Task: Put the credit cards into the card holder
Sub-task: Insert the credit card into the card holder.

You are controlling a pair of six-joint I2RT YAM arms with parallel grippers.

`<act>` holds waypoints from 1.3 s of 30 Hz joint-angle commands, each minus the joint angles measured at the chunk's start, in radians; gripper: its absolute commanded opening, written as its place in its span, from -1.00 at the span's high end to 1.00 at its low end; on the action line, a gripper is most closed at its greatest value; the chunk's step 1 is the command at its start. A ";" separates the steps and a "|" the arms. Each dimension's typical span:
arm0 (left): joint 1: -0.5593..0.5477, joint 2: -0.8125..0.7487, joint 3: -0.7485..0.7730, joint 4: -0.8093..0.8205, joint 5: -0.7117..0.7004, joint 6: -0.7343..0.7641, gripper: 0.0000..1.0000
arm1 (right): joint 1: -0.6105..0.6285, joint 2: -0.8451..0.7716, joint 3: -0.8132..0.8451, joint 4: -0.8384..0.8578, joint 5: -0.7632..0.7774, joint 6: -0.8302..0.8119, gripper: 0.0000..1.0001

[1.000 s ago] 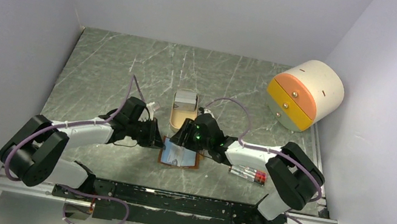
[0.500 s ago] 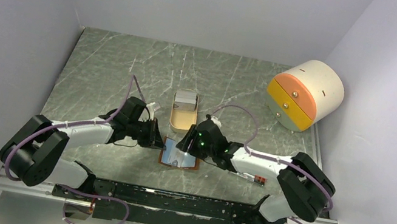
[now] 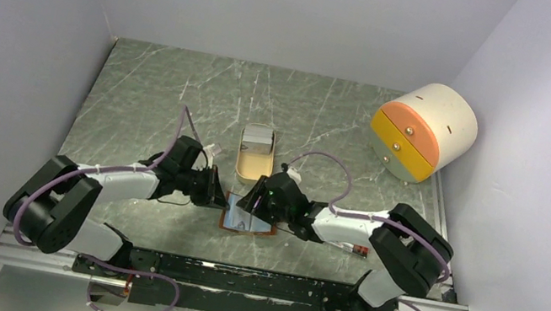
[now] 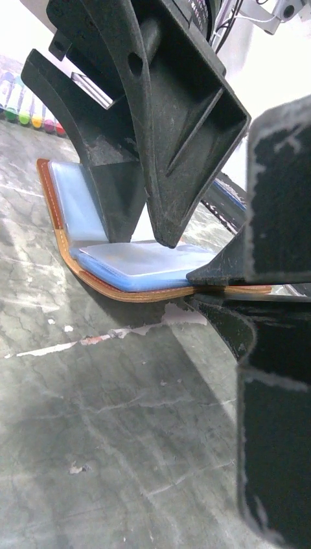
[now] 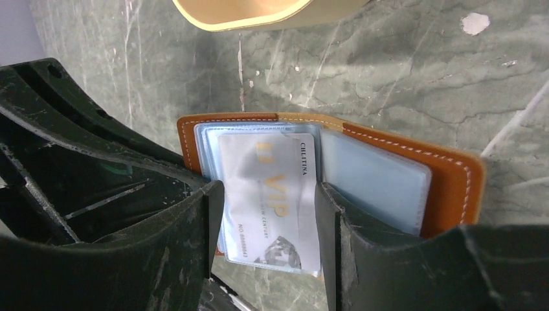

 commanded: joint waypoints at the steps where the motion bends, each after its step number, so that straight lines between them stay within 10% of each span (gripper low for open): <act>1: -0.003 0.018 -0.013 0.052 0.044 -0.006 0.82 | 0.005 0.027 -0.022 0.100 -0.036 0.017 -0.14; 20: -0.003 -0.059 -0.064 0.192 0.144 -0.097 0.62 | 0.004 -0.043 -0.144 0.258 -0.082 0.064 -0.05; 39: -0.010 -0.071 -0.078 0.211 0.118 -0.097 0.82 | -0.023 -0.007 -0.224 0.493 -0.168 0.078 -0.04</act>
